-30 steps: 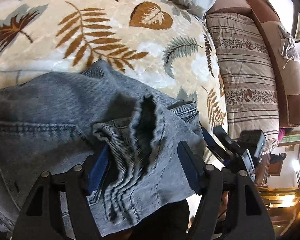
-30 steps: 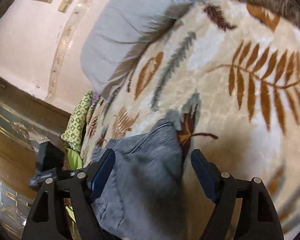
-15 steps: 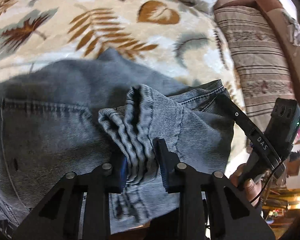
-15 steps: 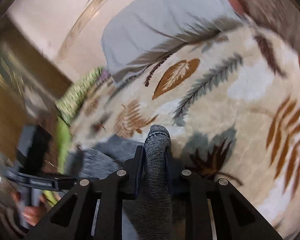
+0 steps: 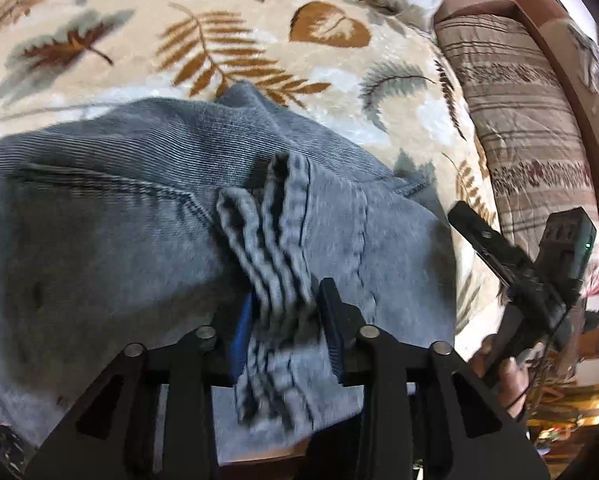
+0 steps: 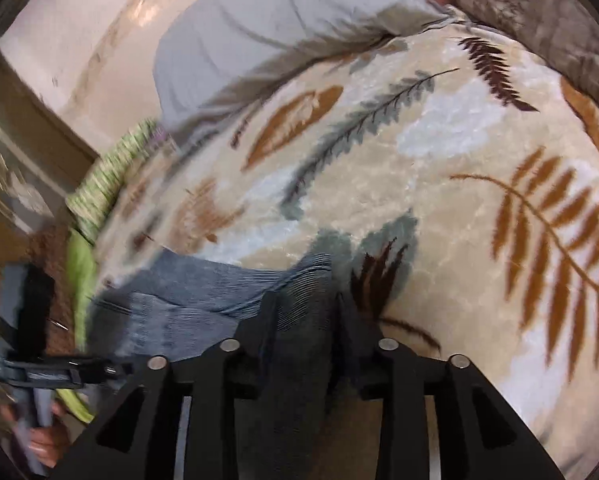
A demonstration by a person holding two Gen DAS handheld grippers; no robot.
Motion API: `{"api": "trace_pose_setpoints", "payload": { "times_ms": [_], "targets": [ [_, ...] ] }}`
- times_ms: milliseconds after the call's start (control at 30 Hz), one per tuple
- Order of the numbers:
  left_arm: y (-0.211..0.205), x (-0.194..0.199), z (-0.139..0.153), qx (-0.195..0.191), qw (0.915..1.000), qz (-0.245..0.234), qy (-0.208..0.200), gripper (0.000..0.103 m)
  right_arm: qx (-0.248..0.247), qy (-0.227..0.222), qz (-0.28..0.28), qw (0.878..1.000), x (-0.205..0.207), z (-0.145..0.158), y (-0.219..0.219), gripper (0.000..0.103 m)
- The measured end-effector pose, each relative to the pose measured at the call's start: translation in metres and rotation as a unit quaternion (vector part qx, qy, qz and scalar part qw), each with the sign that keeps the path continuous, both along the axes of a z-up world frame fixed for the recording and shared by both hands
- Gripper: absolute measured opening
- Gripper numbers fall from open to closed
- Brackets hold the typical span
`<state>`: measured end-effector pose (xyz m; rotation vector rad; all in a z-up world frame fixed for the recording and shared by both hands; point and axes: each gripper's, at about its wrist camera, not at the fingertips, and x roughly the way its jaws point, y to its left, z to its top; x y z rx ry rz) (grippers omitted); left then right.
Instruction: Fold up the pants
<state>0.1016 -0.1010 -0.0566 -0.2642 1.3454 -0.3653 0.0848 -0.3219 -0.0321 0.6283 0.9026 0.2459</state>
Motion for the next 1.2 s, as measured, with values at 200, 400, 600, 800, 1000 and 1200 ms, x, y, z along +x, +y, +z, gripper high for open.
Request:
{"api": "trace_pose_setpoints", "payload": {
  "times_ms": [200,400,600,800,1000,1200],
  "targets": [
    [-0.009,-0.036,0.027,0.012,0.9984,-0.021,-0.05,0.044,0.019,-0.038,0.024,0.999,-0.051,0.027,0.013,0.045],
    [-0.022,-0.054,-0.013,0.068,0.9961,-0.053,-0.021,0.052,-0.028,-0.017,0.062,0.998,-0.076,0.008,0.046,0.045],
    [-0.021,-0.063,-0.014,0.077,0.9944,-0.059,-0.043,0.054,-0.056,0.016,0.058,0.997,-0.075,-0.011,0.052,0.045],
    [-0.002,-0.062,0.011,0.025,0.9978,-0.044,-0.041,0.054,-0.027,-0.016,0.029,0.999,-0.084,0.004,0.043,0.055],
    [-0.014,-0.025,0.035,0.037,0.9956,-0.032,-0.08,0.057,-0.049,-0.039,0.002,0.998,-0.056,0.014,0.032,0.068],
    [-0.033,0.007,-0.009,0.096,0.9943,-0.03,-0.037,0.058,-0.083,0.015,0.007,0.996,-0.031,-0.017,0.041,0.068]
  ]
}}
